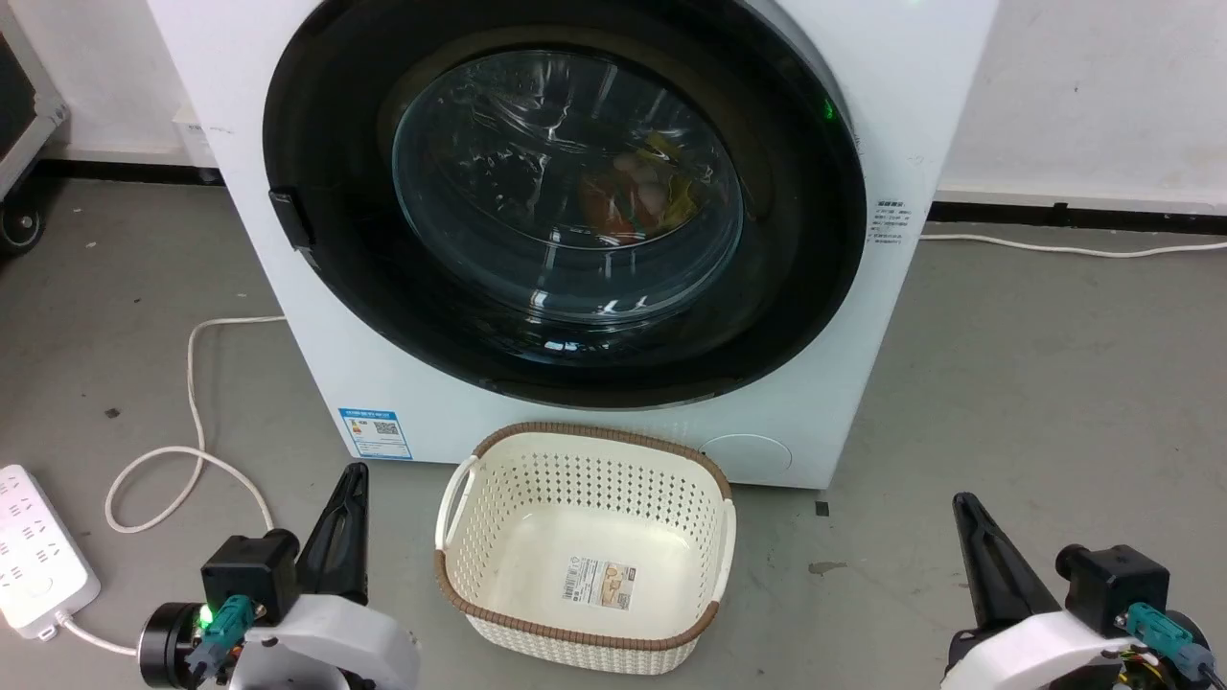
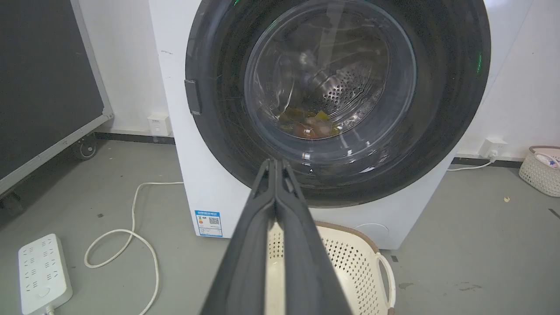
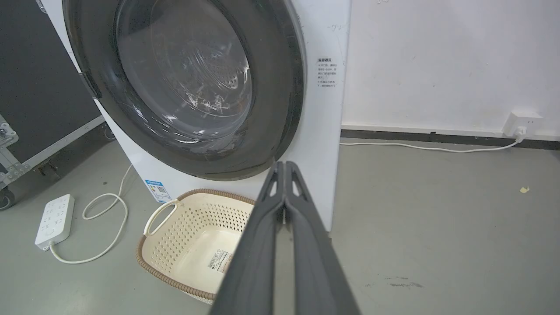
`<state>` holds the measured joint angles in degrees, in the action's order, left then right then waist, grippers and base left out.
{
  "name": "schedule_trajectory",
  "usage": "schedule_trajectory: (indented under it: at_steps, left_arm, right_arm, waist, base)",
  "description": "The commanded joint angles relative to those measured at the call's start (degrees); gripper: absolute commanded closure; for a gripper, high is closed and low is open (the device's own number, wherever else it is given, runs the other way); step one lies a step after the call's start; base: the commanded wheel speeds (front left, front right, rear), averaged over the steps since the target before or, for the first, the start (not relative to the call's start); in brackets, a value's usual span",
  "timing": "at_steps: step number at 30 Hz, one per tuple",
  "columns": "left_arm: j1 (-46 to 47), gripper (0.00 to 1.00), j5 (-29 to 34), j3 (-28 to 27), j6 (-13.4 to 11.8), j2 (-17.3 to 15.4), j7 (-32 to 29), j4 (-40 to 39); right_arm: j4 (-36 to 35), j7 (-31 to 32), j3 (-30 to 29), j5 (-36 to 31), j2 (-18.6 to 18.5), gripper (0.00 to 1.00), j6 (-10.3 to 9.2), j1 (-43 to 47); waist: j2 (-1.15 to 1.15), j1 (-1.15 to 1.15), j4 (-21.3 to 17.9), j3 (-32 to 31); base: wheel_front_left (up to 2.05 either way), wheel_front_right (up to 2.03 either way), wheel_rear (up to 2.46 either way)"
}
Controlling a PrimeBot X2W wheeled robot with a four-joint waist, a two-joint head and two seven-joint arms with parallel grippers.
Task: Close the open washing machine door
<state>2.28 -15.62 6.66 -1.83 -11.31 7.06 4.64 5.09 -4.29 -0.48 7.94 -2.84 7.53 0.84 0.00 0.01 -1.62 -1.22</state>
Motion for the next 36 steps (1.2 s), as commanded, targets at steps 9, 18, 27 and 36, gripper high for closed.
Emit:
schedule_trajectory:
  at_steps: [9, 18, 27, 36]
  left_arm:
    - [-1.0, 1.00, 2.5, -1.0, 0.3, 1.3, -1.0, -0.9]
    - [-1.2, 1.00, 4.7, -2.0, 0.6, 2.5, -2.0, -1.5]
    - [-1.5, 1.00, 7.3, -3.1, 0.9, 4.0, -3.2, -2.3]
    - [-1.7, 1.00, 9.2, -3.9, 1.1, 5.0, -4.1, -2.8]
  right_arm:
    - [-1.0, 0.6, 0.1, -1.4, 0.0, 1.00, -0.02, -0.4]
    - [-1.7, 1.2, 0.2, -2.5, 0.0, 1.00, -0.02, -0.5]
    - [-2.5, 2.0, 0.2, -3.8, 0.0, 1.00, -0.03, -0.5]
    - [-3.1, 2.5, 0.3, -4.7, 0.0, 1.00, -0.03, -0.6]
  waist:
    - [0.00, 0.00, 0.2, 0.2]
    - [0.00, 0.00, 0.4, 0.3]
    - [0.00, -0.01, 0.7, 0.5]
    - [0.00, -0.01, 0.9, 0.7]
  base:
    - [0.00, 0.00, 0.00]
    - [0.00, 0.00, 0.00]
    - [0.00, 0.00, 0.00]
    - [0.00, 0.00, 0.00]
